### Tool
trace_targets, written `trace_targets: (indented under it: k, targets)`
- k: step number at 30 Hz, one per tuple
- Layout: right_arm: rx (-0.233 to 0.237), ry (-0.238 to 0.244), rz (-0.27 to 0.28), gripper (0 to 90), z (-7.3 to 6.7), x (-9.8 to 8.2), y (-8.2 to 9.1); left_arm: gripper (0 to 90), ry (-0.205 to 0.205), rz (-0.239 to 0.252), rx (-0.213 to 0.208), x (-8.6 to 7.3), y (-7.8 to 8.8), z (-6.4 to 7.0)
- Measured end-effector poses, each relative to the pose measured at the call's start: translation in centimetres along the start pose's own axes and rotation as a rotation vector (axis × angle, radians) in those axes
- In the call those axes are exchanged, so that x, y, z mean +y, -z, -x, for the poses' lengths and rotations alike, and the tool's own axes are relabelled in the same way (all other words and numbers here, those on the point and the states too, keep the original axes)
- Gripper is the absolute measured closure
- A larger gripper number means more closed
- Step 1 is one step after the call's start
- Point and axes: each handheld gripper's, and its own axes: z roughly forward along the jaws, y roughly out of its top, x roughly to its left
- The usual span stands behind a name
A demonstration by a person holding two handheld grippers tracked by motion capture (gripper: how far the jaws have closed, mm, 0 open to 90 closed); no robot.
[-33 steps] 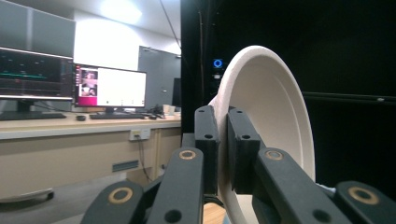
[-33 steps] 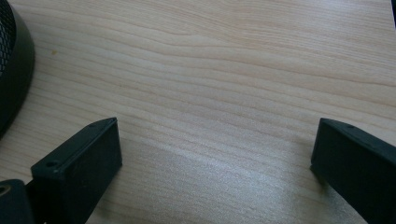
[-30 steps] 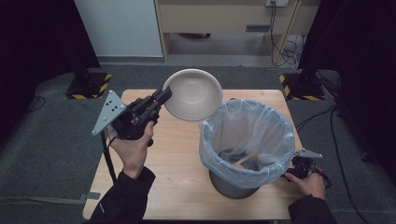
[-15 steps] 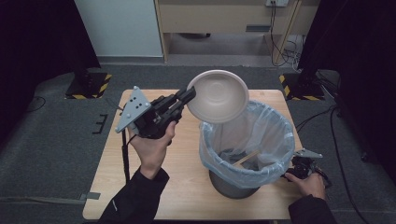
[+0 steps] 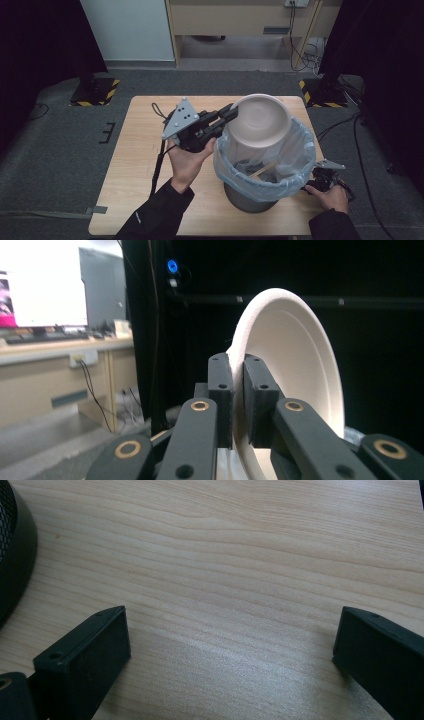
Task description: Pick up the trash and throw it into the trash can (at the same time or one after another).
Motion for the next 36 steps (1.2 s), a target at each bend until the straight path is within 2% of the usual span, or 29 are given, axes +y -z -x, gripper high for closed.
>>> trace_targets:
  k: [2, 3, 5, 8, 12, 14, 17, 22, 25, 30, 32, 34, 36]
  targets:
    - [0.0, 0.0, 0.0, 1.9, 0.0, 0.0, 0.0, 82.0, 0.014, -0.027, -0.037, -0.6, -0.6, 0.0]
    - [0.0, 0.0, 0.0, 1.9, 0.0, 0.0, 0.0, 76.5, 0.02, -0.039, -0.047, -0.9, -1.0, 0.1]
    - [0.0, 0.0, 0.0, 1.9, 0.0, 0.0, 0.0, 67.7, 0.028, -0.054, -0.055, -1.3, -1.1, 0.0]
    - [0.0, 0.0, 0.0, 1.9, 0.0, 0.0, 0.0, 59.9, 0.031, -0.034, -0.046, -1.4, -0.5, -0.3]
    - [0.001, 0.001, 0.0, 1.9, 0.0, 0.0, 0.0, 46.0, -0.008, -0.042, 0.038, -1.3, 1.5, -1.4]
    - [0.001, 0.001, 0.0, 1.9, 0.0, 0.0, 0.0, 41.4, -0.034, -0.061, 0.089, -1.3, 3.1, -2.2]
    - [0.0, 0.0, 0.002, 1.9, 0.0, 0.0, 0.0, 35.2, -0.05, -0.08, 0.15, -1.8, 5.4, -3.2]
    - [0.001, 0.001, 0.0, 1.9, 0.0, 0.0, 0.0, 29.6, -0.034, -0.146, 0.254, -3.7, 9.3, -5.1]
    - [0.0, 0.0, 0.002, 1.9, 0.0, 0.0, 0.0, 27.8, -0.013, -0.216, 0.28, -5.7, 11.0, -6.0]
    - [0.0, 0.001, 0.0, 1.9, 0.0, 0.0, 0.0, 25.6, 0.025, -0.368, 0.341, -10.3, 13.5, -7.4]
    - [0.0, 0.001, 0.0, 1.9, 0.0, 0.0, 0.0, 24.3, 0.044, -0.441, 0.362, -12.2, 14.3, -8.0]
    - [0.001, 0.001, 0.0, 1.9, 0.0, 0.0, 0.0, 21.2, 0.064, -0.537, 0.367, -14.0, 15.0, -8.6]
    - [0.001, 0.0, 0.0, 1.9, 0.0, 0.0, 0.0, 20.9, 0.082, -0.596, 0.375, -15.8, 15.9, -9.3]
